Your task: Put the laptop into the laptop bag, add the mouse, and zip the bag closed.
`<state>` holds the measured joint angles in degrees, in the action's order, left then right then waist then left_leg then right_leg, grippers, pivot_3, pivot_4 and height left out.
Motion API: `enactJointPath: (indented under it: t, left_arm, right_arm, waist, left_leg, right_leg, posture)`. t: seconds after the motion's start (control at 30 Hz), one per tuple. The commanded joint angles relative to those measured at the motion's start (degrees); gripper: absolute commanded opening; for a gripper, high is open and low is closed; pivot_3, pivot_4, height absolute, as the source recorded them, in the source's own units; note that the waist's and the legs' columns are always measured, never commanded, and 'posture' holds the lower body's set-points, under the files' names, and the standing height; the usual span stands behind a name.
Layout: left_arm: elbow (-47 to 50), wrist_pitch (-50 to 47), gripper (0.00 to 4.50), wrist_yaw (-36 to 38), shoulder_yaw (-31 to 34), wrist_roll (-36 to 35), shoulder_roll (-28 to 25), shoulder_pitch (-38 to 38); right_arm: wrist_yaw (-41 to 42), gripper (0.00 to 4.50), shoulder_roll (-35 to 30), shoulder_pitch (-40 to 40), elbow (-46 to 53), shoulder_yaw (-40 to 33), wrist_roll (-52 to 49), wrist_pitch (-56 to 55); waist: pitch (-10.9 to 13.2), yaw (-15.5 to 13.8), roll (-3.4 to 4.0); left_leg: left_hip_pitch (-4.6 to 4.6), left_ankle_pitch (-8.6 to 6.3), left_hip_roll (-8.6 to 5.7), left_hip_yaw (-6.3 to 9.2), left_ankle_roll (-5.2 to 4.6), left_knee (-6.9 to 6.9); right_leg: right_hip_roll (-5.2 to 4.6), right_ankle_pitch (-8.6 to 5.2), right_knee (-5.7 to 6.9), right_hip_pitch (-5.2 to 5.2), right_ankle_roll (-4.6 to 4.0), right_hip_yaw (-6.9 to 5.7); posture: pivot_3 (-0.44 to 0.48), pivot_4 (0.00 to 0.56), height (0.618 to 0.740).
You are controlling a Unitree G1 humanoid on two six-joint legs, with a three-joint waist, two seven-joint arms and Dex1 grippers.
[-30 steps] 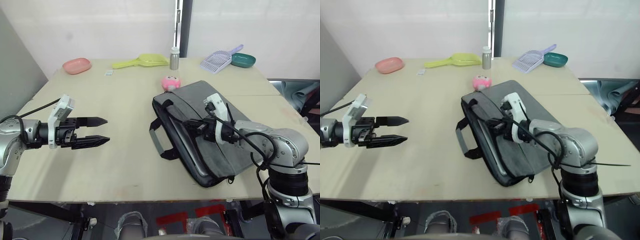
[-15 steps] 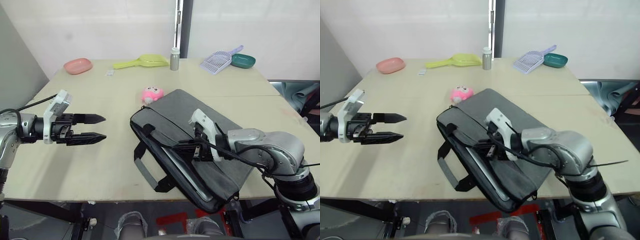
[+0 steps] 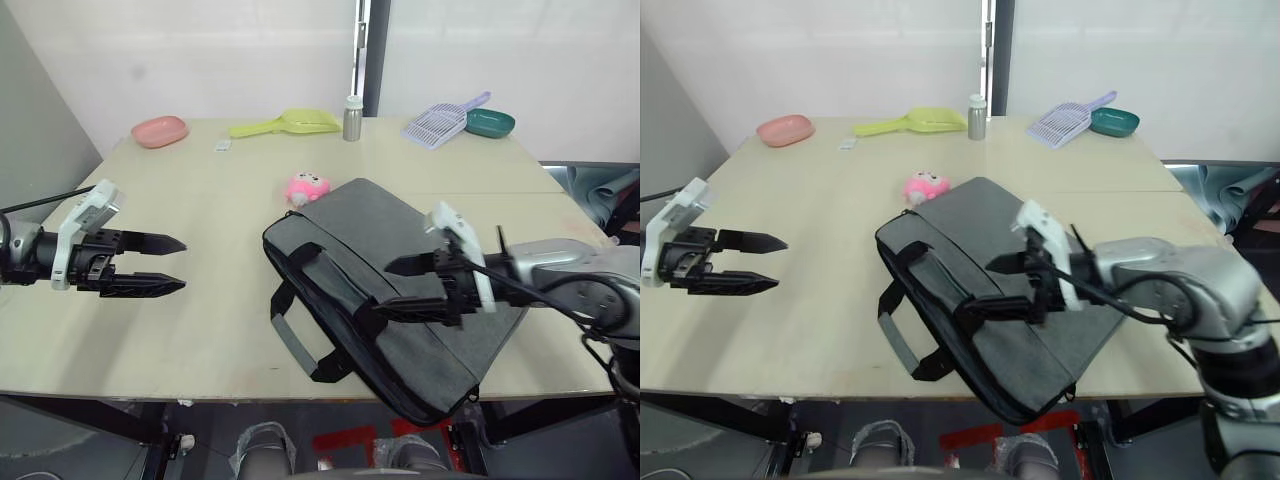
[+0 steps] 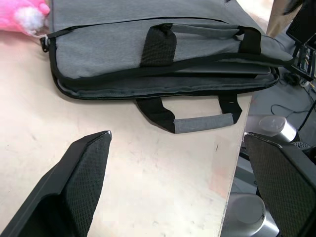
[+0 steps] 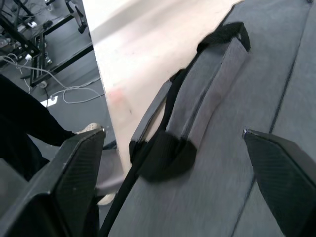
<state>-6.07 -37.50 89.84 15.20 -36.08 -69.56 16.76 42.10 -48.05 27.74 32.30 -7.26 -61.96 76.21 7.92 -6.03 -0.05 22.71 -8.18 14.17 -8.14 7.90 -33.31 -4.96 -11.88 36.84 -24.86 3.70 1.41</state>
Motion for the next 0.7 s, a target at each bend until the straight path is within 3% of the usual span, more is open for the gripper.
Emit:
enactJointPath:
  t: [0.03,0.13,0.2,0.43,0.6,0.7]
  left_arm:
    - [-2.56,1.45,4.50,2.44,0.87,-0.25,-1.47,2.37]
    - [-15.79,0.51,4.50,-2.90,-6.76,3.86,7.32,17.94]
    - [-24.65,-0.18,4.50,-4.18,-10.09,6.67,12.62,26.32]
    - [-53.86,7.41,4.50,-3.80,-17.37,17.89,26.56,43.59]
    - [-64.08,11.79,4.50,-10.20,-19.97,25.38,34.76,49.37]
    - [-67.16,14.28,4.50,-12.95,-19.21,27.55,37.12,50.65]
  right_arm:
    - [1.15,4.46,-3.99,-2.94,2.79,-8.19,-6.47,0.49]
    - [2.04,4.46,-6.89,-20.50,5.67,-33.04,-15.00,3.63]
    - [0.35,4.46,-5.49,-29.73,8.46,-41.51,-20.25,2.15]
    - [-0.86,4.46,5.37,-56.59,19.23,-55.07,-22.68,-7.63]
    - [1.08,4.46,14.64,-72.56,22.62,-55.80,-20.66,-15.30]
    - [1.67,4.46,17.74,-79.36,25.39,-54.52,-20.08,-19.93]
  waist:
    - [0.01,-0.13,0.01]
    - [-0.02,-2.84,0.02]
    - [-0.12,-4.23,0.07]
    - [-0.13,-3.29,-0.17]
    - [-0.12,-2.77,-0.24]
    - [-0.09,-2.47,-0.26]
  left_leg:
    - [0.00,0.00,0.00,0.00,-0.01,-0.02]
    - [-0.01,-0.05,-0.01,0.01,-0.11,-0.01]
    - [0.02,-0.06,-0.03,-0.04,-0.21,-0.13]
    - [0.19,-0.07,-0.06,-0.06,-0.37,-0.50]
    - [0.23,-0.08,-0.09,-0.05,-0.38,-0.48]
    - [0.26,-0.09,-0.10,-0.01,-0.38,-0.26]
  right_leg:
    - [0.00,0.00,0.04,0.00,0.00,0.00]
    - [-0.06,-0.07,0.04,0.03,-0.10,-0.04]
    - [-0.22,-0.13,0.11,0.11,-0.20,-0.09]
    - [-0.29,-0.08,0.20,0.07,-0.10,-0.08]
    - [-0.34,-0.05,0.09,0.06,0.04,-0.09]
    - [-0.34,-0.11,-0.11,0.07,0.21,-0.15]
  posture:
    - [0.000,0.150,0.740]
    - [0.000,0.150,0.740]
    - [0.000,0.150,0.740]
    - [0.000,0.150,0.740]
    - [0.000,0.150,0.740]
    - [0.000,0.150,0.740]
